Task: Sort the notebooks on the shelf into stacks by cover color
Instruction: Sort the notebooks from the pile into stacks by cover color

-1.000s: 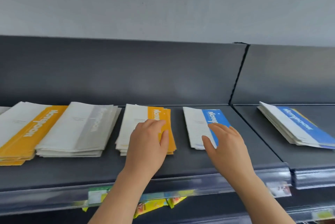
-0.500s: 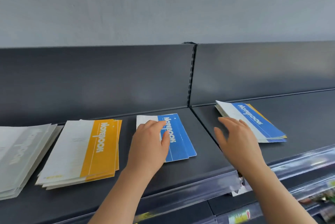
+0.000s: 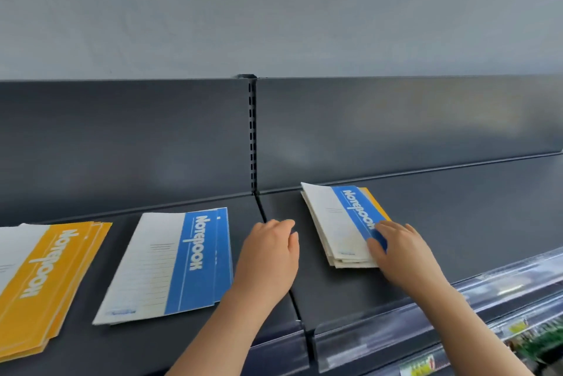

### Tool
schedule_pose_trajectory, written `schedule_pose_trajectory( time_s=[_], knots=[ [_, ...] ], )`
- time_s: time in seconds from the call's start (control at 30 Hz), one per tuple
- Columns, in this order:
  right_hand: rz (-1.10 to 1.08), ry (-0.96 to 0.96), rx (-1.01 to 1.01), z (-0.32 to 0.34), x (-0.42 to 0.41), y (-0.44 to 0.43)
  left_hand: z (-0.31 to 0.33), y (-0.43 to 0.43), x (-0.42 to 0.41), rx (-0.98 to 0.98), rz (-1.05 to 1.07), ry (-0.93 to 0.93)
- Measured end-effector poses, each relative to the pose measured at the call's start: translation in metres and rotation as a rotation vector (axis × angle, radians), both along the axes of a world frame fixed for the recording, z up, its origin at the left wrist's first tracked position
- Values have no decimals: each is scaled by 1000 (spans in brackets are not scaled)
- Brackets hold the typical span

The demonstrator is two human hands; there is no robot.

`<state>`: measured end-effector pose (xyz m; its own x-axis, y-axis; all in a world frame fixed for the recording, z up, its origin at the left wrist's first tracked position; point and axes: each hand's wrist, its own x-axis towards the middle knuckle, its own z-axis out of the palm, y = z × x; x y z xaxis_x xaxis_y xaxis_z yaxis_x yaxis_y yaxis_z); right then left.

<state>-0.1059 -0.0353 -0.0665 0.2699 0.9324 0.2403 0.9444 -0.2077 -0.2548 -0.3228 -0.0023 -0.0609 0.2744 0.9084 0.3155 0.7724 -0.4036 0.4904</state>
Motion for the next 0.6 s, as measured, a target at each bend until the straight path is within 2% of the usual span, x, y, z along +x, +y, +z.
schedule_pose_trajectory(
  time_s=[0.2, 0.33, 0.4, 0.6],
  knots=[
    [254, 48, 102, -14, 15, -2, -3, 9, 53, -274, 57, -304],
    [214, 164, 220, -20, 20, -1, -4, 8, 52, -311, 178, -453],
    [166, 152, 220, -24, 22, 1, -4, 6, 51, -309, 235, -520],
    [289, 149, 175, -25, 25, 4, -5, 1, 59, -318, 252, -612]
  ],
)
